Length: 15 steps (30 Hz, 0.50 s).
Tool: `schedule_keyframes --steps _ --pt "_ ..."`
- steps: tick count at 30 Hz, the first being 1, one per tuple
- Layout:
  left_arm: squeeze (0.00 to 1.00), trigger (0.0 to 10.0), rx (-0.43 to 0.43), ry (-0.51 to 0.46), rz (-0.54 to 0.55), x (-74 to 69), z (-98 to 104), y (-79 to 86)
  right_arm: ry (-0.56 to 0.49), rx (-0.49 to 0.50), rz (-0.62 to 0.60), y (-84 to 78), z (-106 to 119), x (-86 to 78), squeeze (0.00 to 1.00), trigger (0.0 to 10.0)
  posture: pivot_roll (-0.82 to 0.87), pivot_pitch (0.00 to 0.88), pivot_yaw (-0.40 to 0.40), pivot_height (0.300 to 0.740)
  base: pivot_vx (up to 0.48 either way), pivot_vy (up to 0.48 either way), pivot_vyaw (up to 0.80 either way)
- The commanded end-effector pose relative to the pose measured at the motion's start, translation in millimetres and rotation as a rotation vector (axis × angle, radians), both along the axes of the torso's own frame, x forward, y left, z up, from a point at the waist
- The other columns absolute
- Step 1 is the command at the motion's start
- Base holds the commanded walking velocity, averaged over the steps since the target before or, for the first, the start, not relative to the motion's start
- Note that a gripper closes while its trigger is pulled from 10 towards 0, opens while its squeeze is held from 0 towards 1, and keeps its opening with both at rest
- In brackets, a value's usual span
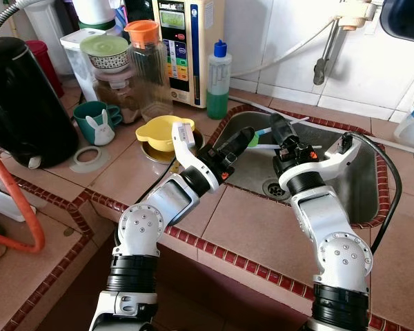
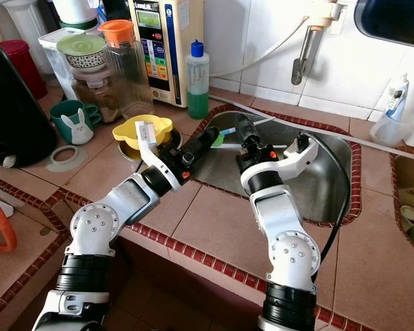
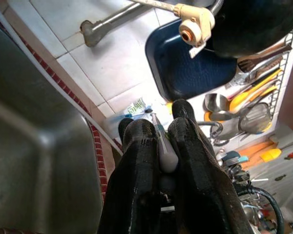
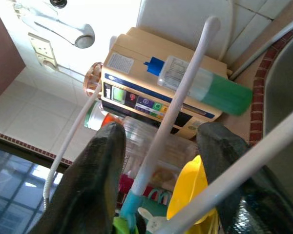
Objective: Kitchen organization
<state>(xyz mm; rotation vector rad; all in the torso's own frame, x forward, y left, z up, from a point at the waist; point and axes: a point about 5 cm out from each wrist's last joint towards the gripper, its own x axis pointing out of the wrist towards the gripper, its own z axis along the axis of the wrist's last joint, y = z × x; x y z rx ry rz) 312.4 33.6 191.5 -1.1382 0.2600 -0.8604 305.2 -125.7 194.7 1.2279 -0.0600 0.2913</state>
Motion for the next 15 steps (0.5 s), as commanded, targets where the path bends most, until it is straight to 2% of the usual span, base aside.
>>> schedule_keyframes --steps 1,4,6,8,15 --pt "0.0 4.5 -0.077 -0.007 -0.023 -4.4 12.5 -20.0 -0.021 0.098 0.014 14.2 10.0 2.2 0.0 0.0 0.07 0.023 0.028 0.74 0.0 0.0 0.0" --pt "0.0 4.9 -0.067 0.012 0.049 2.0 10.2 -14.6 -0.014 0.092 0.003 12.8 8.7 1.9 0.0 0.0 0.07 0.024 0.029 0.74 0.0 0.0 0.0" --pt "0.0 5.0 -0.061 0.01 0.051 3.1 9.9 -14.1 -0.014 0.092 0.002 12.7 8.7 1.8 0.0 0.0 0.07 0.03 0.027 0.74 0.0 0.0 0.0" --pt "0.0 6.0 -0.058 0.005 0.064 4.5 10.5 -12.6 -0.01 0.087 0.0 12.7 8.1 1.6 0.0 0.0 0.07 0.031 0.027 0.74 0.0 0.0 0.0" --pt "0.0 6.1 -0.047 0.016 0.097 8.9 8.5 -10.9 0.013 0.078 0.013 15.4 3.3 -0.9 0.0 0.0 0.07 0.033 0.028 0.74 0.0 0.0 0.0"
